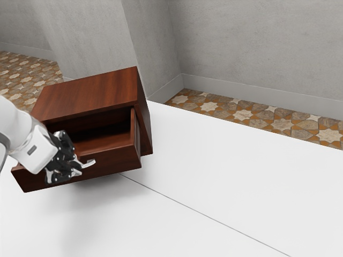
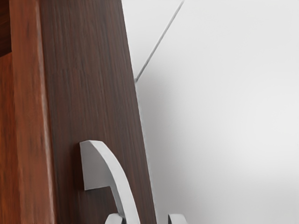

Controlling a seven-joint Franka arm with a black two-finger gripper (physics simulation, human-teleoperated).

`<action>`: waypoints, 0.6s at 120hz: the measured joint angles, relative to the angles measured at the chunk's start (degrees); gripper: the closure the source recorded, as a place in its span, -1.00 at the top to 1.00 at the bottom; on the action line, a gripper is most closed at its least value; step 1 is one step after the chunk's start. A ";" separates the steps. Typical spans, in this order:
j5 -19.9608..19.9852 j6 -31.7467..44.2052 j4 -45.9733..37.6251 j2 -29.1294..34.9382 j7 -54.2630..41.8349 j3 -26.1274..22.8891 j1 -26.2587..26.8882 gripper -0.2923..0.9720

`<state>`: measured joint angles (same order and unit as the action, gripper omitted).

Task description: Pull the drawer handle with one arm to open the drawer

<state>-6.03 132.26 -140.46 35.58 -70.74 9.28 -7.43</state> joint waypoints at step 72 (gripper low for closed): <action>0.44 -20.54 30.53 -16.89 2.02 -5.90 3.83 -0.04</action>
<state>-5.59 111.72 -109.93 18.69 -68.73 3.38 -3.61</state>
